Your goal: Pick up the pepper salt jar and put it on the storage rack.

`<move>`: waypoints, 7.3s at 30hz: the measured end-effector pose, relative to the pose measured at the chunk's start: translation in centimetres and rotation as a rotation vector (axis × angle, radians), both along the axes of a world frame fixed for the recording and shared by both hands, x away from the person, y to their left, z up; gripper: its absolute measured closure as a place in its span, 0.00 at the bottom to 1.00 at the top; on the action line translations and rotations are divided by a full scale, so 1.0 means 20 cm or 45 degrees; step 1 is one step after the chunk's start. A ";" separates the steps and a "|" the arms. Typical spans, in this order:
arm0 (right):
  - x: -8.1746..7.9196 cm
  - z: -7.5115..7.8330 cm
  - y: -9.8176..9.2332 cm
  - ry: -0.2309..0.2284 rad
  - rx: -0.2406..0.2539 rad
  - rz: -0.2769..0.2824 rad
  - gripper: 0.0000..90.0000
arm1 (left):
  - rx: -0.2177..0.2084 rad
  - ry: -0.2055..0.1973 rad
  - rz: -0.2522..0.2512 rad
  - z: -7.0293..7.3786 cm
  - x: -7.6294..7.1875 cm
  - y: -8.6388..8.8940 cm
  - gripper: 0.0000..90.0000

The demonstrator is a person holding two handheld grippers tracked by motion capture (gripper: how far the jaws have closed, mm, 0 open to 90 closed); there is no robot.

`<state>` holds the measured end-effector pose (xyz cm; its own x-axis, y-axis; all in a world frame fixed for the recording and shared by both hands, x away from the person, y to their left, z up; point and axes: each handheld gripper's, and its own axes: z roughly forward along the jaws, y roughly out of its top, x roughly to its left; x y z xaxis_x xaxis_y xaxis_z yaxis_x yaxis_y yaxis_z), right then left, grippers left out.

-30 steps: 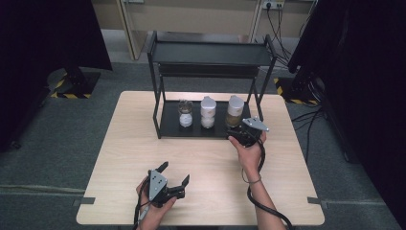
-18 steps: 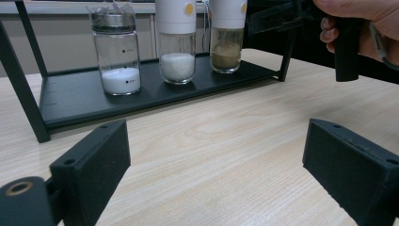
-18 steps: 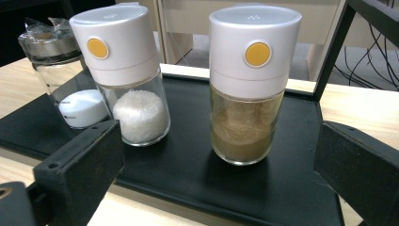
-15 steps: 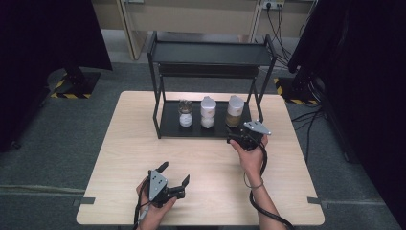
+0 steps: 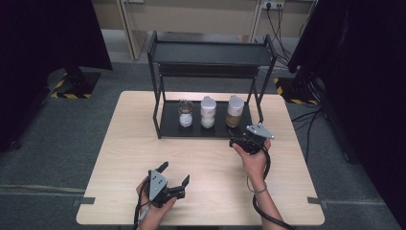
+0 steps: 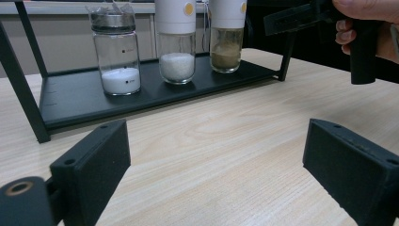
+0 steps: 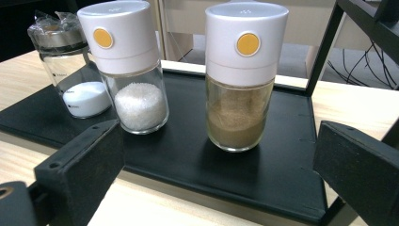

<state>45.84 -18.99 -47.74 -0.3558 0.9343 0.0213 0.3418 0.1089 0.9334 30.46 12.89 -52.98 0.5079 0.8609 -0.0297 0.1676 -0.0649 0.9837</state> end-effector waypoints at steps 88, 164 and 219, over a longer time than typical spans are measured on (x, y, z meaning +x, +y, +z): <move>-0.33 -0.10 -0.14 -0.002 0.059 0.049 0.03 | 0.003 -0.004 0.004 0.00 0.00 0.00 0.08; -0.56 -0.11 -0.30 -0.057 0.047 0.031 0.03 | 0.005 -0.002 0.006 0.00 0.00 0.00 0.08; -0.69 -0.15 -0.44 -0.075 0.057 -0.027 0.03 | -0.002 -0.001 0.012 0.00 0.00 0.00 0.08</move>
<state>32.12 -27.74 -50.84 -0.3376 0.9403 0.0433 0.2880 0.0594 0.9558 30.38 12.86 -52.98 0.5000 0.8655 -0.0303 0.1671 -0.0621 0.9840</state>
